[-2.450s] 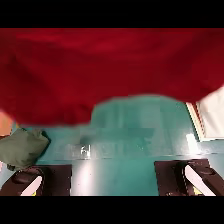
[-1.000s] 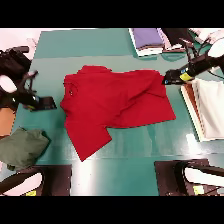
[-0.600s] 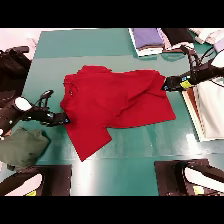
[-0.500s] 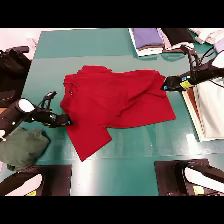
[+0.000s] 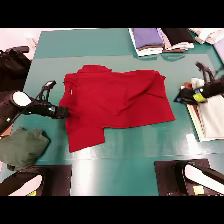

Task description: Fold the shirts.

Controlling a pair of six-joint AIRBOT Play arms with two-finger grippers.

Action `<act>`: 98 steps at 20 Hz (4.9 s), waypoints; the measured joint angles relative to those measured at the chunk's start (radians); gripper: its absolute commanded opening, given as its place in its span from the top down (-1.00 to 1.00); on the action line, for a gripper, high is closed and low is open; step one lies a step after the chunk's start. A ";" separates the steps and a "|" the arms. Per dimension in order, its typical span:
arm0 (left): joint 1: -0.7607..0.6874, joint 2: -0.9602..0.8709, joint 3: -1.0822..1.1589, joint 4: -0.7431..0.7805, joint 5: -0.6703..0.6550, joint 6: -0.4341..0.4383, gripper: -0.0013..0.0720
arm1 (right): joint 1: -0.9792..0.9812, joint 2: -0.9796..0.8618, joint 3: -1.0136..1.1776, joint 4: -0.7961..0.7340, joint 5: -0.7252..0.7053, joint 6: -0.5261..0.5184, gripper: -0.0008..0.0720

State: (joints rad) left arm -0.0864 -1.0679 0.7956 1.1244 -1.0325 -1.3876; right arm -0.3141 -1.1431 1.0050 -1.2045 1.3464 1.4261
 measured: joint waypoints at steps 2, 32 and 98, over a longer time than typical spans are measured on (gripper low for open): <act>-0.001 0.007 0.018 0.000 0.000 0.000 0.89 | -0.104 -0.013 -0.084 0.019 -0.011 -0.019 -0.45; -0.002 0.364 1.152 0.164 -0.002 -0.121 0.90 | -0.111 0.346 0.802 0.242 -0.123 -0.118 0.94; 0.092 0.288 -0.397 0.035 -0.191 -0.257 -0.50 | 0.270 0.017 0.291 -0.072 -0.082 -0.014 -0.14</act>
State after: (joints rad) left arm 0.0059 -0.7799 0.3988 1.1595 -1.2232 -1.6447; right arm -0.0444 -1.1263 1.2964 -1.2762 1.2640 1.4117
